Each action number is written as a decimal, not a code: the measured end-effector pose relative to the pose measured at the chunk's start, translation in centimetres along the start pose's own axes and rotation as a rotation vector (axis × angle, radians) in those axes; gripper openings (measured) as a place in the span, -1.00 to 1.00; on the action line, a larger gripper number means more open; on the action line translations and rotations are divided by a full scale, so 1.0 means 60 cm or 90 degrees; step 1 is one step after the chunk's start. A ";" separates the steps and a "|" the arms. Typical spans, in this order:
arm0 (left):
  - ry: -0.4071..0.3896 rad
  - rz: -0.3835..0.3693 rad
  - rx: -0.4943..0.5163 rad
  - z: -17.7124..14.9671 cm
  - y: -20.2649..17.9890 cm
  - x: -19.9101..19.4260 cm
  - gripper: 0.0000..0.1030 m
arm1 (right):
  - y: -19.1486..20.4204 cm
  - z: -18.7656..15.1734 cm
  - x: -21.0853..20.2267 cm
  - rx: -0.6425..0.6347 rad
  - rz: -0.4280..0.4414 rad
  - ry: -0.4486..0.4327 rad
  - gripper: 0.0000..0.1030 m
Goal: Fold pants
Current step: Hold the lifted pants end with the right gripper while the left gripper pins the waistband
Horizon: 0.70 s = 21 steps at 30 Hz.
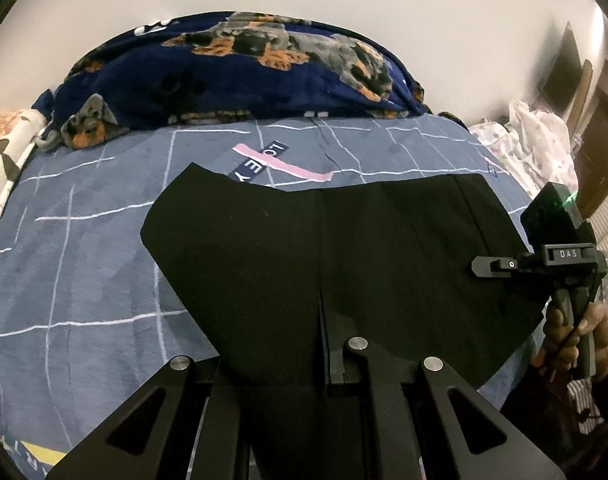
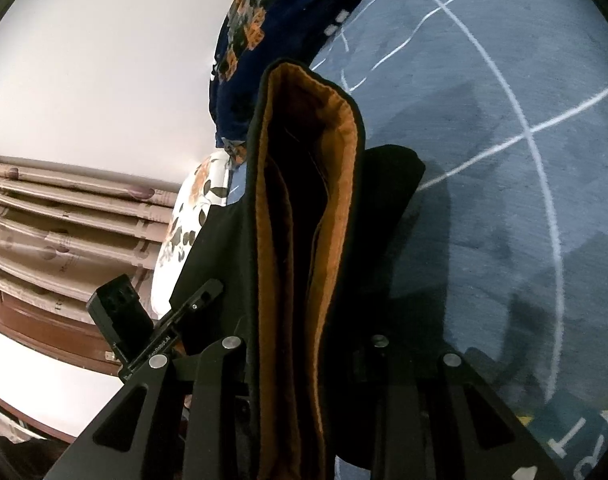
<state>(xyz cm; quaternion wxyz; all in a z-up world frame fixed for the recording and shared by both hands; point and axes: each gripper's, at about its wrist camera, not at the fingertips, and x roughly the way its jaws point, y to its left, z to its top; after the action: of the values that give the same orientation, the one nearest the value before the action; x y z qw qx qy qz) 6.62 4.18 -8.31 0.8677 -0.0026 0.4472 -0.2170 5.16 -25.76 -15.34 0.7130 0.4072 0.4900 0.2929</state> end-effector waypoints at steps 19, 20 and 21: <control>-0.022 0.030 -0.019 0.041 0.050 -0.006 -0.81 | 0.040 0.034 0.043 -0.009 0.017 0.008 -0.50; -0.023 0.031 -0.022 0.044 0.054 -0.006 -0.81 | 0.043 0.037 0.045 -0.011 0.018 0.008 -0.50; -0.025 0.032 -0.025 0.049 0.059 -0.004 -0.81 | 0.045 0.041 0.048 -0.012 0.019 0.009 -0.50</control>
<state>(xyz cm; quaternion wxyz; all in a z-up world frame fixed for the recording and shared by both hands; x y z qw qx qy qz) 10.12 6.95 -7.06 0.8811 -0.0124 0.4344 -0.1865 8.45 -22.78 -13.86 0.7090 0.4055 0.4859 0.3112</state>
